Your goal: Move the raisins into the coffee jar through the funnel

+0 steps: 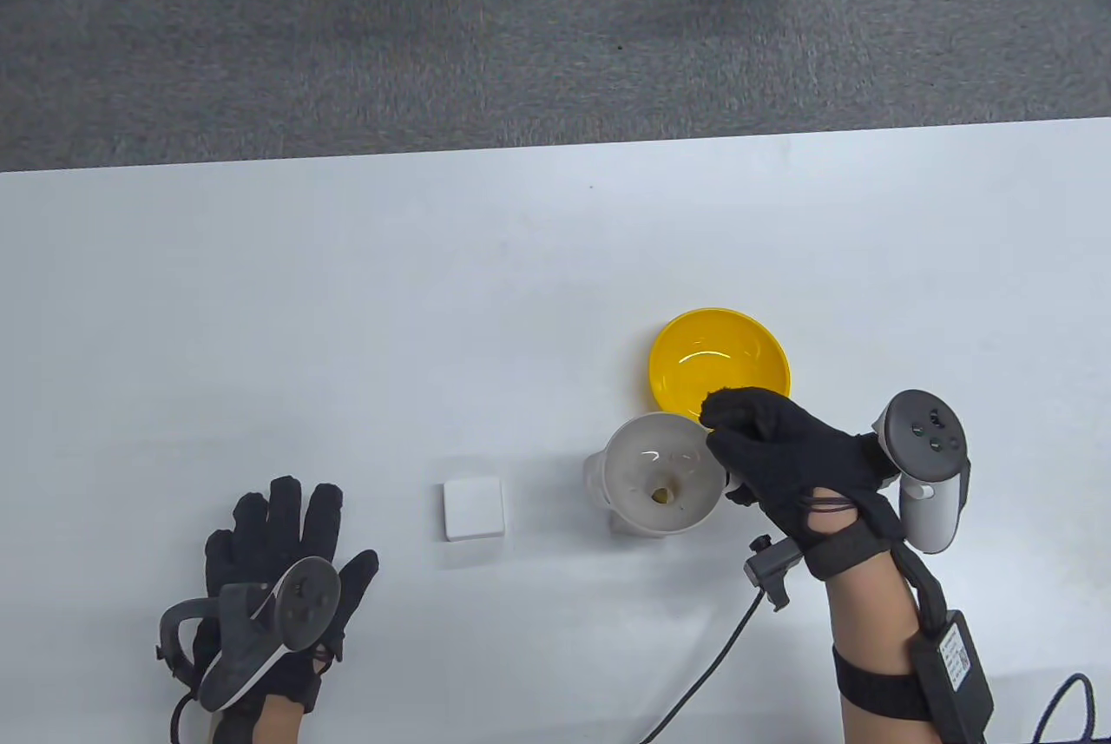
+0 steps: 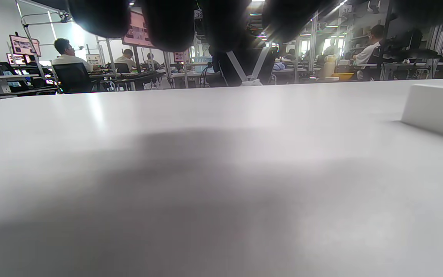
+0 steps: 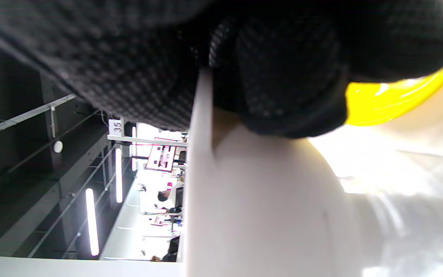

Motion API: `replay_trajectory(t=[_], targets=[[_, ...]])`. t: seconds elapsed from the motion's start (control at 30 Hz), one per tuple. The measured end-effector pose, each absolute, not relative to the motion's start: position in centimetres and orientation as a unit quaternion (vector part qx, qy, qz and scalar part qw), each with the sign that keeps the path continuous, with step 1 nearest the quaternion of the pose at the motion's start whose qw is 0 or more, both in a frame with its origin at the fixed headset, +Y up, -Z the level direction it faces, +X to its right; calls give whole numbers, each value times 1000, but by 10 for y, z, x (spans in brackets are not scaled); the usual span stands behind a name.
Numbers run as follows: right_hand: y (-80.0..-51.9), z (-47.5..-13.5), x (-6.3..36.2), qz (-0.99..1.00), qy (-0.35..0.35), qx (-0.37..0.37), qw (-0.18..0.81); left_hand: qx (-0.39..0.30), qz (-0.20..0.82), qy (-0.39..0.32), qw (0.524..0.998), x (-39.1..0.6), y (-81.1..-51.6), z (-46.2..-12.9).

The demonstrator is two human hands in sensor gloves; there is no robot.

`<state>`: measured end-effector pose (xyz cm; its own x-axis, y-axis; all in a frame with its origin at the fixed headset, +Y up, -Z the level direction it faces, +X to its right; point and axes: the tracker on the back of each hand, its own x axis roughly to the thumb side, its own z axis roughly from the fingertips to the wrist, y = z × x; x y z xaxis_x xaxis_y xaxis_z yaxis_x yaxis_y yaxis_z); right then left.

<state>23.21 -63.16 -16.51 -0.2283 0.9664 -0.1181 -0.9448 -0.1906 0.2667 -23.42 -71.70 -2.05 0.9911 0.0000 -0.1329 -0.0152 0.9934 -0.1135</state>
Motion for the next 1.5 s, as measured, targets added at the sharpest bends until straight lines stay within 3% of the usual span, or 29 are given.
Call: replay_trajectory(t=[0.3,0.47,0.87,1.5], targets=[[-593,-155,236,646,119,61,752,-57,6,69,996,-237,-717,-19],[-591,-157,250,610,83,46,787,-62,15,70,995,-239,-718,-21],[-640,-183,282,627,13,-59,777,-62,12,69,996,-237,-719,-21],[-709,-193,284,643,75,-198,736,-79,31,75,994,-240,-720,-20]])
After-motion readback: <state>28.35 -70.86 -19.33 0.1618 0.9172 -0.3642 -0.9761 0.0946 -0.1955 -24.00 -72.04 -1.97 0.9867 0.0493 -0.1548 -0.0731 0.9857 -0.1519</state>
